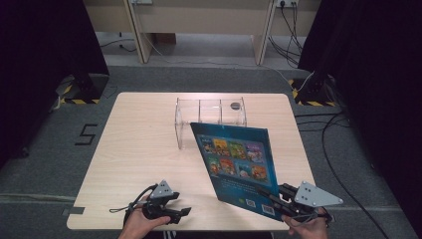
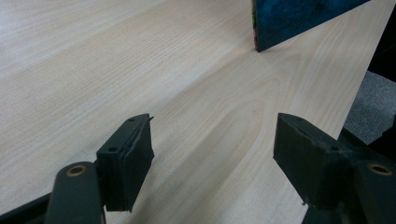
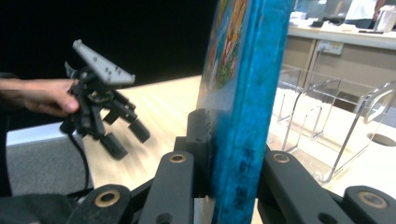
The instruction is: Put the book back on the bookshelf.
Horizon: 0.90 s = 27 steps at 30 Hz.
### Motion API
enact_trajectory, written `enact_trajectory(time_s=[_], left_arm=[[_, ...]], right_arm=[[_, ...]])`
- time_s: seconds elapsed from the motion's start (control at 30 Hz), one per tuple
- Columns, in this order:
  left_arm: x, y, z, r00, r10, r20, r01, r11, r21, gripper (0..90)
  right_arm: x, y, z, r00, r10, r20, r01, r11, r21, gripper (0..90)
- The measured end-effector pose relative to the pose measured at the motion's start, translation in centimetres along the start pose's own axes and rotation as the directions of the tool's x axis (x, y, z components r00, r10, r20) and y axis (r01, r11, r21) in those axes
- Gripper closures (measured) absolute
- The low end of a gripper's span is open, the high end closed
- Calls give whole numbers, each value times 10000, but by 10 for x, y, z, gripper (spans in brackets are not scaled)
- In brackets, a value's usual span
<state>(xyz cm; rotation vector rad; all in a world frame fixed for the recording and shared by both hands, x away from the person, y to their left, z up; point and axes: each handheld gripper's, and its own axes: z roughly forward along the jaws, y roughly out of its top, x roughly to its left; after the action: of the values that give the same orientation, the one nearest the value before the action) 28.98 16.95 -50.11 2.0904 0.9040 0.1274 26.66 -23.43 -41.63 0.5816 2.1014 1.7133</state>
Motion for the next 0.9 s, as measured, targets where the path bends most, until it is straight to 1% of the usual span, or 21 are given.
enact_trajectory(time_s=[0.07, 0.13, 0.17, 0.2, 0.23, 0.3, 0.33, 0.37, 0.43, 0.5, 0.57, 0.6, 0.7, 0.73, 0.77, 0.8, 0.83, 0.87, 0.9], left_arm=[[0, 0, 0, 10000, 6, -7, -6, 10000, 22, 276], [0, 0, 0, 10000, 21, -10, -21, 10000, 29, 276], [0, 0, 0, 10000, 30, -6, -30, 10000, 36, 276], [0, 0, 0, 10000, 31, -8, -31, 10000, 31, 276], [0, -1, 0, 10000, 26, -12, -26, 10000, 41, 276], [0, -1, 0, 10000, 67, -24, -67, 9999, 140, 275], [0, -1, 0, 10000, 67, -24, -67, 9999, 140, 275], [0, -1, 0, 10000, 65, -25, -64, 9998, 173, 274], [0, -2, 1, 10000, 79, -8, -79, 9996, 282, 273], [1, -2, 2, 10000, 67, 29, -68, 9994, 335, 271], [1, -2, 2, 10000, 43, 39, -45, 9994, 351, 271], [1, -3, 2, 10000, 37, 51, -39, 9991, 416, 271], [1, -3, 2, 10000, 42, 56, -45, 9991, 433, 270], [1, -3, 2, 10000, 40, 54, -43, 9990, 455, 270], [1, -3, 2, 10000, 40, 54, -43, 9990, 455, 269], [1, -3, 3, 10000, 30, 63, -33, 9990, 456, 269], [1, -3, 3, 10000, 55, 65, -58, 9988, 490, 269], [1, -3, 3, 10000, 66, 60, -69, 9987, 506, 269], [1, -3, 3, 10000, 66, 60, -69, 9987, 506, 269]], right_arm=[[0, -2, -4, 9998, -200, -86, 202, 9995, 250, 795], [1, -6, -7, 9999, -55, -101, 57, 9997, 257, 795], [1, -8, -8, 9998, -179, -94, 182, 9993, 340, 791], [1, -8, -8, 9998, -179, -94, 182, 9993, 340, 791], [2, -10, -9, 9996, -277, -69, 280, 9984, 481, 789], [2, -17, -13, 9997, -227, 7, 226, 9974, 678, 783], [2, -19, -13, 9995, -316, 28, 313, 9976, 609, 779], [2, -21, -14, 9994, -346, 42, 342, 9971, 681, 778], [2, -23, -13, 9995, -293, 94, 287, 9974, 659, 779], [4, -26, -12, 9981, -587, 188, 568, 9944, 886, 780], [6, -28, -10, 9975, -663, 227, 636, 9926, 1033, 793], [5, -30, -10, 9988, -430, 218, 404, 9934, 1072, 803], [5, -33, -9, 9991, -373, 224, 346, 9931, 1123, 820], [5, -38, -7, 9997, -96, 214, 73, 9944, 1056, 825], [6, -39, -6, 9996, -207, 210, 182, 9932, 1153, 824], [6, -39, -6, 9996, -207, 210, 182, 9932, 1153, 824], [7, -42, -4, 9998, 54, 204, -76, 9940, 1095, 822], [8, -43, -4, 9996, 155, 225, -178, 9939, 1092, 828], [8, -43, -4, 9996, 155, 225, -178, 9939, 1092, 828]])
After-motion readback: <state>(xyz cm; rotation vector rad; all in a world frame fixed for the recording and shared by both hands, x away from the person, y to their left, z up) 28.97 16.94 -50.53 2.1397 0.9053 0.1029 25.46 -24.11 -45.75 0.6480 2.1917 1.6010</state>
